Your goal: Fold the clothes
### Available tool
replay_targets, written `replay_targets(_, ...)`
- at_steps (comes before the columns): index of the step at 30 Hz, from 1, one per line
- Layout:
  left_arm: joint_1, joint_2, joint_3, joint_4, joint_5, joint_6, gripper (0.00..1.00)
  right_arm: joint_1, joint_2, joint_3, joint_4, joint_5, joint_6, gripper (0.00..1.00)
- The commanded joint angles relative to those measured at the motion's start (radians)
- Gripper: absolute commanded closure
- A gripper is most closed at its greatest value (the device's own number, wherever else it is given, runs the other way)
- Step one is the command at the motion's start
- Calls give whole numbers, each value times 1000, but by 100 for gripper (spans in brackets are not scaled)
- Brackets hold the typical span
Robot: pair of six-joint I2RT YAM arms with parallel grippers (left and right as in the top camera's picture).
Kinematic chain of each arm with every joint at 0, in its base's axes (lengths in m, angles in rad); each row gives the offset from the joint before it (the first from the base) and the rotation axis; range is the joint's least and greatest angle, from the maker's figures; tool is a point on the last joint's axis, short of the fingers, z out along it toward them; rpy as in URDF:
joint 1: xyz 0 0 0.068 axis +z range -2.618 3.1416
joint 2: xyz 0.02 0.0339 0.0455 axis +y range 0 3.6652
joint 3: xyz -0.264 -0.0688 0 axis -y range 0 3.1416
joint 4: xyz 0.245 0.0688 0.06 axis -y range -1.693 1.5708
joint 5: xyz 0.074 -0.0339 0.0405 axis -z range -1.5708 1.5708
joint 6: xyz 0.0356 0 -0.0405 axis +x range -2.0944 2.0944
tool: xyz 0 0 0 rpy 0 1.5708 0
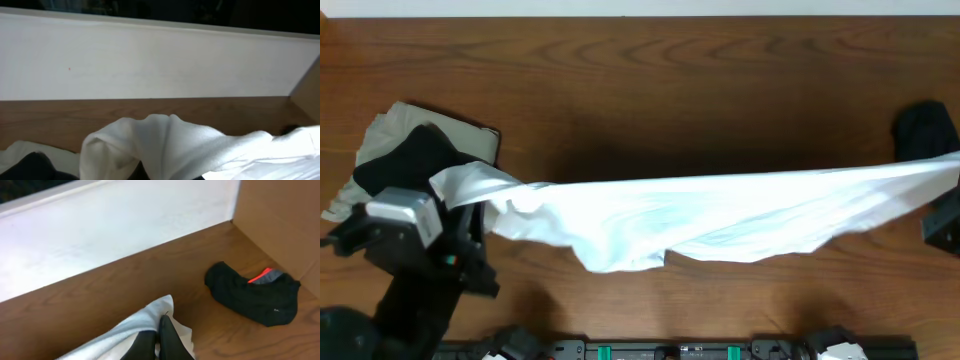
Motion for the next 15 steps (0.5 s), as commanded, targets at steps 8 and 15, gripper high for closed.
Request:
replay_targets(8,26,398,6,92,3,37,95,-44,399,2,42,48,-70,99)
replay_targets(15,188,749,10,341,184,74,94,-156,709,2,280,-119,-198,99)
